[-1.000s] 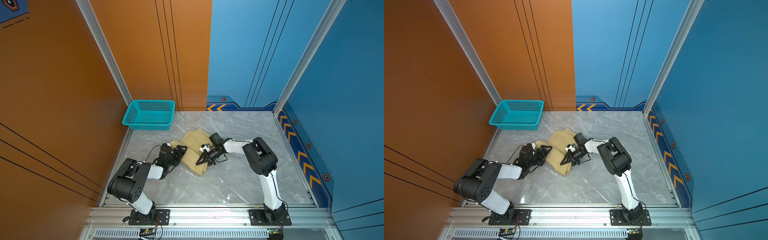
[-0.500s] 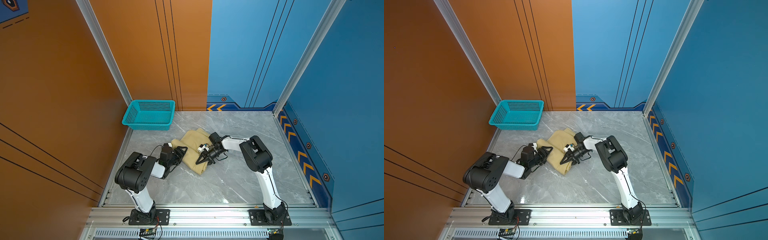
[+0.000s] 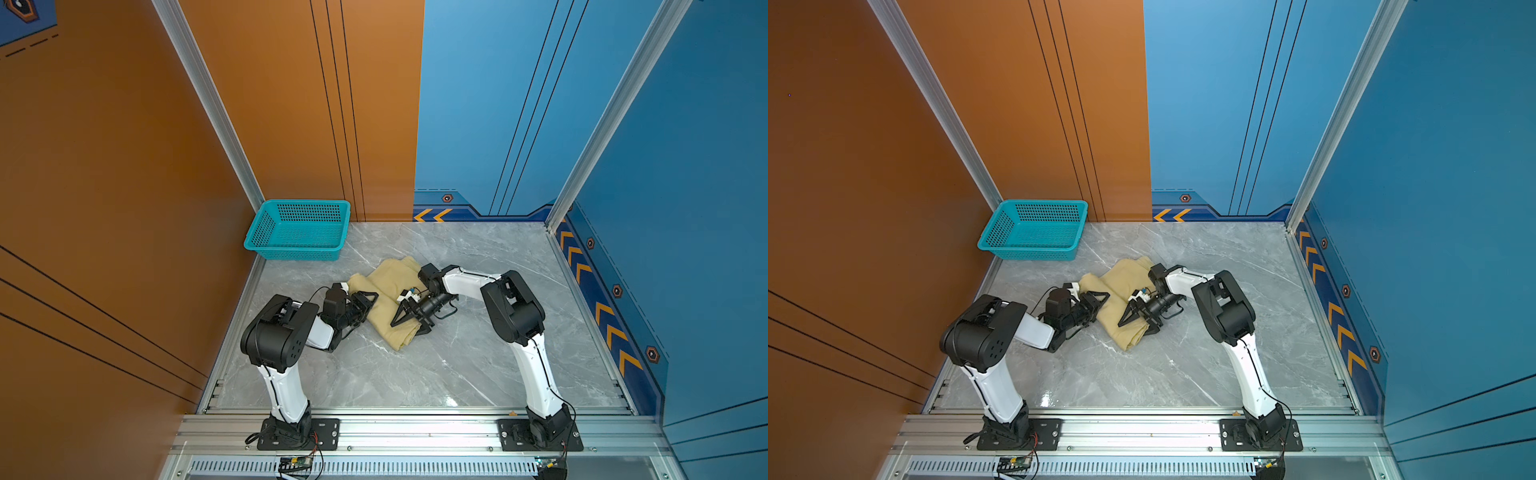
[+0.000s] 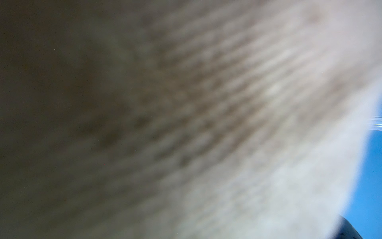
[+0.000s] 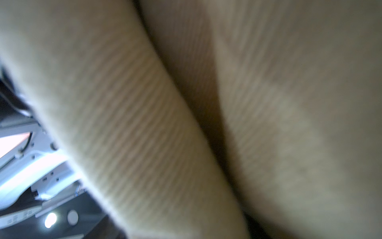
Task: Roll up the long pants
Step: Roll the long pant at the center of the board.
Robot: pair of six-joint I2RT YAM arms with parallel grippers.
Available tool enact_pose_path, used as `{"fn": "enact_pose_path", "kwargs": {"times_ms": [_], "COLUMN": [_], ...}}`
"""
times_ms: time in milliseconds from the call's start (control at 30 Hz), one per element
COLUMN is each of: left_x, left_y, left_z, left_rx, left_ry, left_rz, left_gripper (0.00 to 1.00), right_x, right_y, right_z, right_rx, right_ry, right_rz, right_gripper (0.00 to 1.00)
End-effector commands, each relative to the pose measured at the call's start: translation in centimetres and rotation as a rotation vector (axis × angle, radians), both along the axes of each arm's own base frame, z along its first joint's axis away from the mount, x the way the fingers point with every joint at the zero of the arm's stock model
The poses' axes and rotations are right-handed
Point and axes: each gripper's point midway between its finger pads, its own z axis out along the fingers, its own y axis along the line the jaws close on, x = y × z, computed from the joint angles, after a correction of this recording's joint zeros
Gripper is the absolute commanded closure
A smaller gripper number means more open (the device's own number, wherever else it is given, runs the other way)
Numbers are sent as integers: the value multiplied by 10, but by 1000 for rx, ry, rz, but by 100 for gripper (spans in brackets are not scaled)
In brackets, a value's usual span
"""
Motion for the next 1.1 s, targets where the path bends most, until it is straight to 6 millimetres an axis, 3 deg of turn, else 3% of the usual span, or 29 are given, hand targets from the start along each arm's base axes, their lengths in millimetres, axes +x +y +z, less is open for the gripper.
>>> {"fn": "enact_pose_path", "kwargs": {"times_ms": [0,200,233,267,433,633,833,900,1033,1067], "left_x": [-10,-4,-4,-4,-1,3,-11,-17,-20,-20], "left_y": [2,2,2,3,3,-6,-13,-13,-14,-15], "left_z": [-26,-27,-28,-30,-33,-22,-12,-11,-1,2], "left_rx": [7,-52,-54,-56,-57,-41,89,127,151,139], "left_ry": [116,152,157,162,178,226,401,456,482,482], "left_rz": [-20,-22,-23,-24,-23,-54,-143,-180,-208,-207], "left_gripper": [54,67,67,68,69,73,84,99,100,100], "right_x": [-2,30,30,33,33,12,-6,-12,-20,-21], "right_y": [-31,-58,-60,-59,-76,-60,-31,-16,7,11], "right_z": [-25,7,10,27,53,68,59,59,58,46], "right_rx": [-284,-474,-494,-494,-709,-898,-1025,-1056,-1113,-1144], "right_ry": [-54,-381,-414,-478,-769,-1100,-1336,-1424,-1543,-1553], "right_rz": [7,-6,-5,-11,15,125,236,269,296,323], "right_gripper": [0,0,0,0,0,0,0,0,0,0]}}
